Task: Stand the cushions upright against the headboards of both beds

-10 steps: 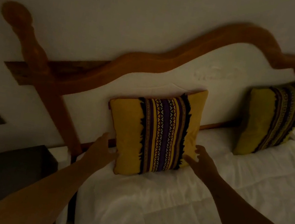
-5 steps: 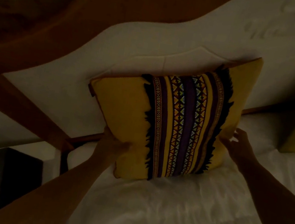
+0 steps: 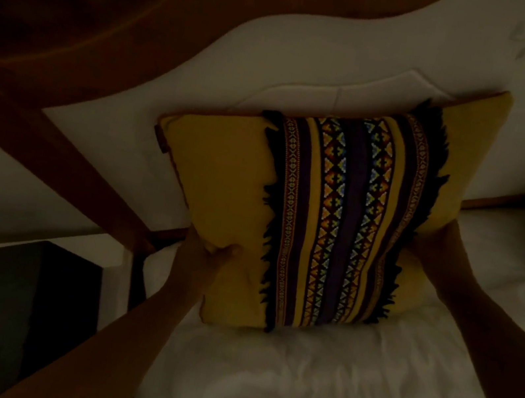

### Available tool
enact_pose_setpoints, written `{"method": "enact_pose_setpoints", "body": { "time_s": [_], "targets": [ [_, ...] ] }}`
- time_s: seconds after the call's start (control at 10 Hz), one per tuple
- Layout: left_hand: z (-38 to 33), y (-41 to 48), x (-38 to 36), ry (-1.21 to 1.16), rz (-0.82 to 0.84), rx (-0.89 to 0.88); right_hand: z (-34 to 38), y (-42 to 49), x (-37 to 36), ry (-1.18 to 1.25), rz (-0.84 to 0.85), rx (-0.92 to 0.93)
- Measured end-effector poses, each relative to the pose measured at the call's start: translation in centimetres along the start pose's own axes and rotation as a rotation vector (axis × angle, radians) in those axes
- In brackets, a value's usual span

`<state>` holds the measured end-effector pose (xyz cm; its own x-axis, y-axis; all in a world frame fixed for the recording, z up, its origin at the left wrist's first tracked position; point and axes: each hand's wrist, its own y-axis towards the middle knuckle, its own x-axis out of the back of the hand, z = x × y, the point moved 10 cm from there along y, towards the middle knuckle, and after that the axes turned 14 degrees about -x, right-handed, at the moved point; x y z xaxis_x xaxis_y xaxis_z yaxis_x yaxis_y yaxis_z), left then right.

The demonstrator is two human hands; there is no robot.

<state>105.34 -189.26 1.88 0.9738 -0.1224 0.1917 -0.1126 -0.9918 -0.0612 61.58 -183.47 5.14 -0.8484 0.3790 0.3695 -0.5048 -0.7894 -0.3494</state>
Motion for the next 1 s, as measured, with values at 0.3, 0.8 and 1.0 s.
{"method": "enact_pose_setpoints", "body": {
  "time_s": [0.3,0.8,1.0],
  "targets": [
    [1.6,-2.3,10.6,0.159,-0.079,0.104,1.1,-3.8,-8.9,-0.077,0.022,0.002],
    [5.4,-1.3,11.2,0.208,-0.022,0.134,-1.7,-4.2,-11.6,-0.362,-0.109,-0.105],
    [3.3,-5.4,11.7,0.437,0.198,0.297,-2.1,-11.6,-9.9,-0.513,-0.128,-0.162]
  ]
}}
